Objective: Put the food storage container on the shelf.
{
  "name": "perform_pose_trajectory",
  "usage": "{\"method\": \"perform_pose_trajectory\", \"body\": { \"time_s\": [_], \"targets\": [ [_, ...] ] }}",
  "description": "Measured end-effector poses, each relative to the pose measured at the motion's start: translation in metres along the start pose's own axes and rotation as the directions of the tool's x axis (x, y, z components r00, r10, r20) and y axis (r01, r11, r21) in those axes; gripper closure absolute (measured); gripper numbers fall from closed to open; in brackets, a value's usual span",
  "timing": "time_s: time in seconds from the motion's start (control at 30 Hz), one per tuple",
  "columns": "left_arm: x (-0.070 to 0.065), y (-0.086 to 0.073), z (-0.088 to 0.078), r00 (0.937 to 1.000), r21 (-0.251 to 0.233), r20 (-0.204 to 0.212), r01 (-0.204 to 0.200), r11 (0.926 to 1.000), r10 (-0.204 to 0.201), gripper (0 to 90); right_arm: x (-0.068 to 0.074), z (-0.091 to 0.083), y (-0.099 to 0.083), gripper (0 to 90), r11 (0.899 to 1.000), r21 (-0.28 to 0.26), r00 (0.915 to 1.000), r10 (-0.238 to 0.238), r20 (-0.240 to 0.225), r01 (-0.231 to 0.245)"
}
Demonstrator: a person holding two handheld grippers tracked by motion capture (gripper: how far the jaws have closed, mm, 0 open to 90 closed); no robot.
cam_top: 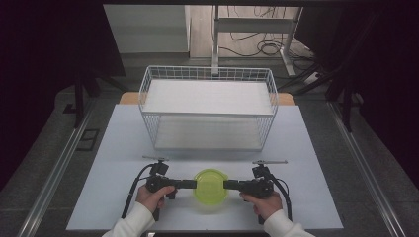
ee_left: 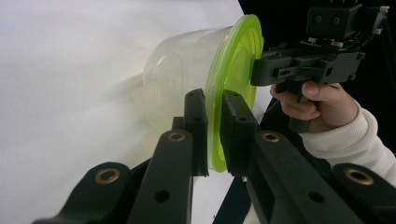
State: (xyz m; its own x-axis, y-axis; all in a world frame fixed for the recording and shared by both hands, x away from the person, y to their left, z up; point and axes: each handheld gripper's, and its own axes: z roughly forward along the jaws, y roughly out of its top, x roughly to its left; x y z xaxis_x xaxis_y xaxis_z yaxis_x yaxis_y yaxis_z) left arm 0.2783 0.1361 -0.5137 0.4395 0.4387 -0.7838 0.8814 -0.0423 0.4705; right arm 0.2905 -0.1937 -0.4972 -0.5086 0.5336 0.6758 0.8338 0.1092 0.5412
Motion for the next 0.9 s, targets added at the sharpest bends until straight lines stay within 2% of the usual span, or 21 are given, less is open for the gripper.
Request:
{"method": "perform_pose_trajectory", "body": {
  "time_s": [0.27,0.37,0.53,0.9],
  "targets": [
    [-0.006,0.002,-0.004,0.9993,-0.014,-0.015,-0.034,0.9993,0.034,82.3,0.006,-0.003,0.005,81.2,0.999,-0.017,0.9987,-0.051,0.004,0.051],
    [-0.011,0.004,-0.009,0.9986,-0.045,-0.027,-0.047,0.9979,0.046,82.4,0.011,-0.003,0.009,81.2,0.996,-0.026,0.9967,-0.080,0.011,0.080],
    [-0.019,0.010,-0.019,0.9972,-0.068,-0.029,-0.071,0.9951,0.069,82.4,0.020,-0.005,0.020,81.1,0.990,-0.043,0.9910,-0.134,-0.002,0.133],
    [-0.031,0.029,-0.024,0.9943,-0.093,-0.033,-0.104,0.9901,0.102,82.3,0.030,-0.015,0.039,81.1,0.980,-0.077,0.9832,-0.182,0.009,0.182]
  ]
}}
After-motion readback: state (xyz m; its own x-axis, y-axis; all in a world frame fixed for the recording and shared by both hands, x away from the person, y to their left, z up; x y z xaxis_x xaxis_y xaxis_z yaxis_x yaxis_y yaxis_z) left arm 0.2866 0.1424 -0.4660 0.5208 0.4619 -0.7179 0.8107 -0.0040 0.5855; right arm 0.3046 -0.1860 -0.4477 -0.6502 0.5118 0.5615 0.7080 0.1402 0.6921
